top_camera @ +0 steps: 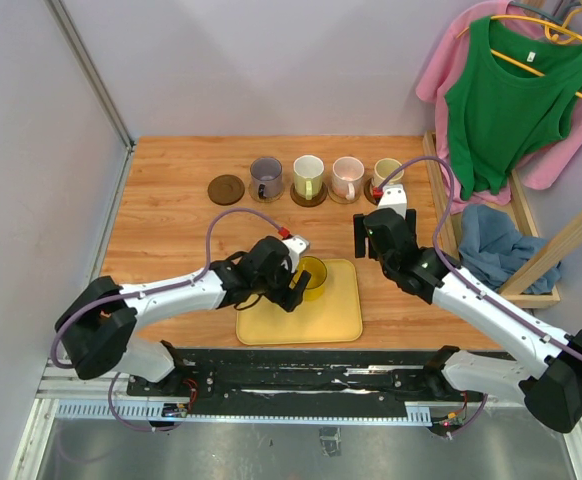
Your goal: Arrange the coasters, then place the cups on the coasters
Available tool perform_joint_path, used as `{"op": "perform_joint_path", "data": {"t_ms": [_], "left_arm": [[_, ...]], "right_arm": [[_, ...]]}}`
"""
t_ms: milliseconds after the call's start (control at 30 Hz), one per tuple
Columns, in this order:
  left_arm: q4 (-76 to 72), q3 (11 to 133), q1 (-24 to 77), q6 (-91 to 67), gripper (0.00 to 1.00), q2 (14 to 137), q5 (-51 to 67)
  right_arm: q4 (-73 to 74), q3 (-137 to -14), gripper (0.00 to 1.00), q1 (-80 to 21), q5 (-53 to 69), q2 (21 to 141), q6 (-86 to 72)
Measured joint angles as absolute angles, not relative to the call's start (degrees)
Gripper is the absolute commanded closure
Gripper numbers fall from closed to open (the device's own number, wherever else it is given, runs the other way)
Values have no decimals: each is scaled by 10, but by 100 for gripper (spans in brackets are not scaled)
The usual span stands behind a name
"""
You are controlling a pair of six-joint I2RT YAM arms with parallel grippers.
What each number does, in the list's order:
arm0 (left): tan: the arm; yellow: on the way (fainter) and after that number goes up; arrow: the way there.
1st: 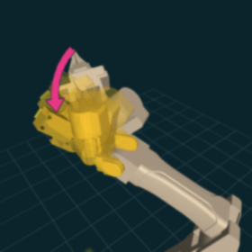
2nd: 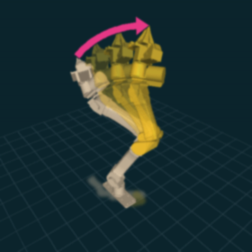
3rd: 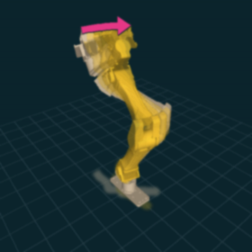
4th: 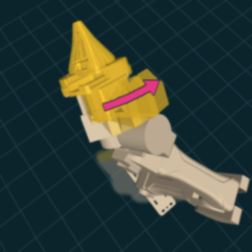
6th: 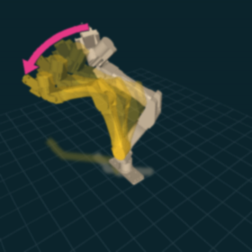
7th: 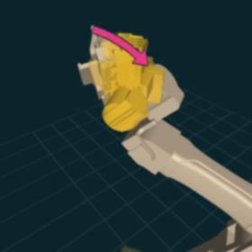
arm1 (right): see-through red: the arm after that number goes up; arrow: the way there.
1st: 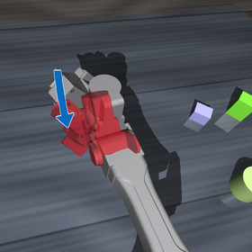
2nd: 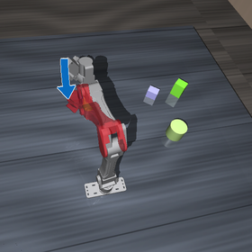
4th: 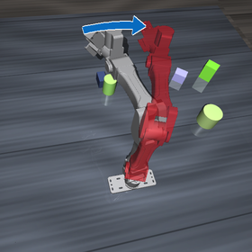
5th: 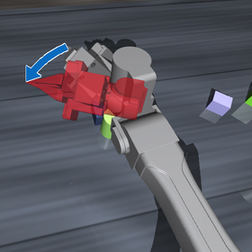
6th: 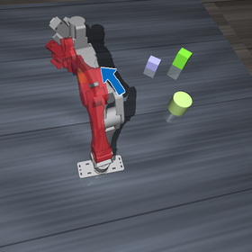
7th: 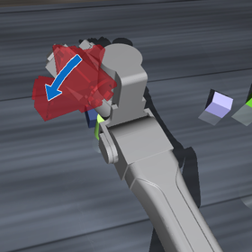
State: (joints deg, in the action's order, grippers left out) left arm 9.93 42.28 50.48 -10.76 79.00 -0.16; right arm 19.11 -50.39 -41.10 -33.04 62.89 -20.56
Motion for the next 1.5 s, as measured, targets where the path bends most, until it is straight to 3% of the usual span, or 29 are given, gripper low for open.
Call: {"op": "perform_joint_path", "data": {"t_ms": [200, 500, 700, 867, 900, 1500], "left_arm": [[88, 425, 507, -102, 32, 818, -7], [79, 437, 509, -94, 42, 842, -8], [81, 448, 510, -90, 62, 860, -8], [83, 453, 511, -85, 96, 869, -9], [83, 456, 511, -85, 99, 870, -10], [110, 458, 512, -79, 100, 812, -90]], "right_arm": [[190, -504, 21, -411, -330, 630, -206], [187, -504, 21, -411, -326, 641, -206], [187, -504, 21, -411, -326, 641, -206], [187, -504, 21, -411, -325, 641, -206], [187, -504, 21, -411, -325, 641, -206], [168, -478, 27, -408, -328, 644, -205]]}}
